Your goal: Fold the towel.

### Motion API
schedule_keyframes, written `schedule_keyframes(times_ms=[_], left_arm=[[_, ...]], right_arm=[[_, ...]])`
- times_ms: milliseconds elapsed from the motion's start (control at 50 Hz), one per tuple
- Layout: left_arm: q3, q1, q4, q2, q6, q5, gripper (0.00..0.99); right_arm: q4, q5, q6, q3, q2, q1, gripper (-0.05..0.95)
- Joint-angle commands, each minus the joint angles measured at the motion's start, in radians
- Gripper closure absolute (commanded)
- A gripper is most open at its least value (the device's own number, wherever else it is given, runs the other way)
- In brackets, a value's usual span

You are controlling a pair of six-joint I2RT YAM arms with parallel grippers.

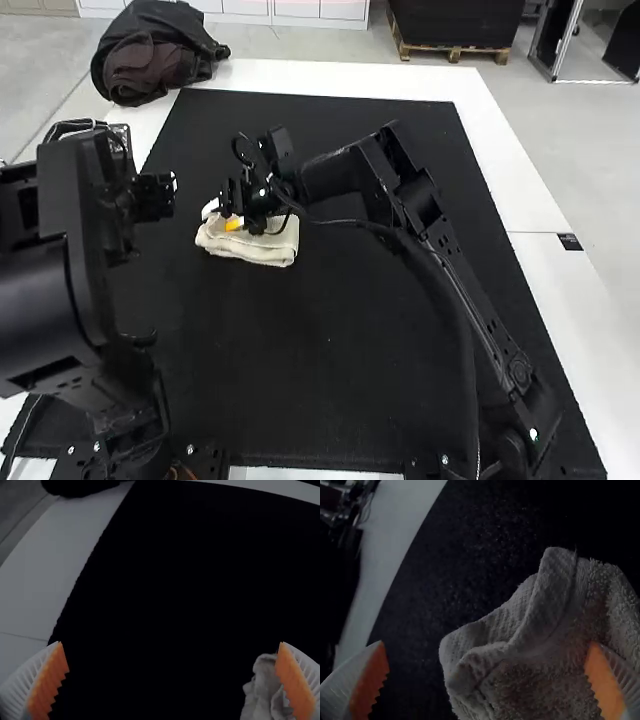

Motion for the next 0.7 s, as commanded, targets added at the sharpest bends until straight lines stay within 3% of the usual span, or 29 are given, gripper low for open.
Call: schedule_keyframes(times_ms=[0,260,460,680], left_arm=[[0.003,0.009,-0.005,-0.045,-0.011,0.013,0.028],[0.009,0.003,-0.051,-0.106,-0.029,0.013,0.028],[0.026,0.003,-0.088,-0.14,-0.048,0.011,0.028],[0.087,0.001,-0.155,-0.207,-0.051,0.013,0.028]], right_arm=[[-0.035,0.05,-0.02,0.014,-0.077,-0.037,-0.02],[-0.209,0.022,-0.041,0.014,-0.235,-0.063,-0.02],[-0.282,0.03,-0.093,0.012,-0.362,-0.077,-0.02],[-0.411,0.177,-0.254,-0.002,-0.537,-0.112,-0.02]])
